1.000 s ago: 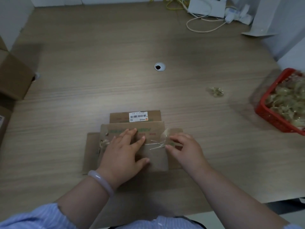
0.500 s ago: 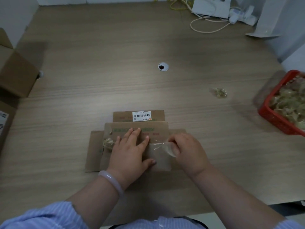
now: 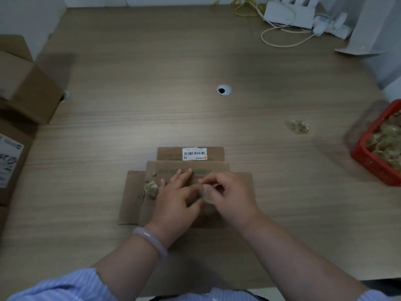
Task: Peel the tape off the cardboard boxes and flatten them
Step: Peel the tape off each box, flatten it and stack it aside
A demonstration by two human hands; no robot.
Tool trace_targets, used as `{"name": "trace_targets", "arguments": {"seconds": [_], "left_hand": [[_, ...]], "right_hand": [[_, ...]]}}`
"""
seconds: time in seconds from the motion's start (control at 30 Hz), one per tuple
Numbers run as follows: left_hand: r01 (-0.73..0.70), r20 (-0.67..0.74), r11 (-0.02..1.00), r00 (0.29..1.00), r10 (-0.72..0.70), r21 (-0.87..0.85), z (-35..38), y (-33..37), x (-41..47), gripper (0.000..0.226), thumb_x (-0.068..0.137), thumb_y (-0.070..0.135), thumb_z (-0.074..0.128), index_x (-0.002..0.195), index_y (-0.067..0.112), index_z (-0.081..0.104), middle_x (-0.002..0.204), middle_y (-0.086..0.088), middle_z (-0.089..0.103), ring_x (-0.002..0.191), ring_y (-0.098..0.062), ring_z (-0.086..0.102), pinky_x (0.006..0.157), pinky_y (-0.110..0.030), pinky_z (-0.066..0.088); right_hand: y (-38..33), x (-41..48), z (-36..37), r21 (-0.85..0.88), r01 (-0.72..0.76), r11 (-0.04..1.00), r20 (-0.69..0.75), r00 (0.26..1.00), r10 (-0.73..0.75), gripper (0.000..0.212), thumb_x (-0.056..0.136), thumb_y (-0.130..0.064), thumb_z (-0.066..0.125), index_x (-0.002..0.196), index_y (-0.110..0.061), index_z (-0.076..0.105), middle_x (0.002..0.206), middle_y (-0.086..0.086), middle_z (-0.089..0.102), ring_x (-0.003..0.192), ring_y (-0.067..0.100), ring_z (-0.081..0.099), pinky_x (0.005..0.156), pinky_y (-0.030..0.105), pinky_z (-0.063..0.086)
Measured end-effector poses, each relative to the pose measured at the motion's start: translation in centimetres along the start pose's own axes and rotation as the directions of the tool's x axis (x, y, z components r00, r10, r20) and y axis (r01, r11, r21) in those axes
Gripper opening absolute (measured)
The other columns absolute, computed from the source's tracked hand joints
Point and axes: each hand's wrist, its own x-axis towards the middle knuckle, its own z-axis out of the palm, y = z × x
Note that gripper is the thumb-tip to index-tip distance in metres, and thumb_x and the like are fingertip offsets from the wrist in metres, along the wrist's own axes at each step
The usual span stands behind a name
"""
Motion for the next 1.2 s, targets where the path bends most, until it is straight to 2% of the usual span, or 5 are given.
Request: {"name": "trace_targets", "arguments": {"seconds": [0.17,0.47,0.67,1.0,1.2], "left_hand": [[0.109,-0.014,0.947,0.993,-0.119,-0.302,-0.5,-0.2,0.6,0.018,0.082,0.039,0.068,0.1,0.043,0.07,0.119,0.021,0.061,0.138,0.002,0.022,0.118,-0.037,-0.003],[0.204,-0.159,0.901,0.946,-0.282,-0.383,-0.6,0.5,0.8,0.028,0.078,0.012,0.075,0.066,0.034,0.063,0.09,0.033,0.059,0.105,0.0,0.055,0.116,-0.034,0.02],[0.183,-0.275,0.81,0.879,-0.388,-0.558,-2.0,-0.8,1.1,0.028,0.085,0.004,0.066,0.072,0.027,0.057,0.073,0.009,0.062,0.066,0.004,0.057,0.066,-0.015,0.045],[-0.235,-0.187,0.915,0.933,0.307,0.327,-1.6,-3.3,0.4,0.007,0.076,0.01,0.062,0.074,0.016,0.066,0.077,-0.003,0.061,0.075,-0.027,0.054,0.066,-0.039,0.048],[-0.193,-0.005,0.943,0.979,0.201,0.273,-1.9,-2.3,-0.6,0.032,0.084,0.036,0.048,0.084,0.019,0.074,0.085,0.001,0.064,0.083,-0.025,0.058,0.075,-0.034,0.051]], "right_hand": [[0.7,-0.5,0.5,0.12,0.018,0.993,-0.002,1.0,-0.018,0.014,0.077,-0.014,0.062,0.084,-0.011,0.073,0.09,-0.002,0.07,0.089,0.004,0.062,0.083,0.013,0.045],[2.0,-1.5,0.9,0.151,-0.037,0.988,-0.054,0.997,0.046,0.037,0.086,-0.003,0.06,0.114,-0.026,0.063,0.122,-0.009,0.054,0.104,-0.013,0.055,0.094,0.006,0.038],[3.0,-1.4,1.8,0.152,-0.041,0.988,-0.066,0.997,0.051,0.055,0.083,0.005,0.061,0.131,-0.021,0.05,0.11,0.006,0.059,0.098,-0.003,0.058,0.087,0.01,0.045],[3.6,-2.2,2.5,-0.593,0.341,0.73,0.084,0.927,-0.365,0.034,0.082,-0.038,0.055,0.11,-0.026,0.069,0.118,-0.013,0.064,0.104,0.02,0.058,0.087,0.039,0.05],[4.0,-2.2,2.5,-0.591,0.364,0.72,0.081,0.915,-0.396,0.033,0.083,-0.037,0.057,0.11,-0.024,0.07,0.12,-0.012,0.063,0.104,0.019,0.059,0.085,0.038,0.05]]}}
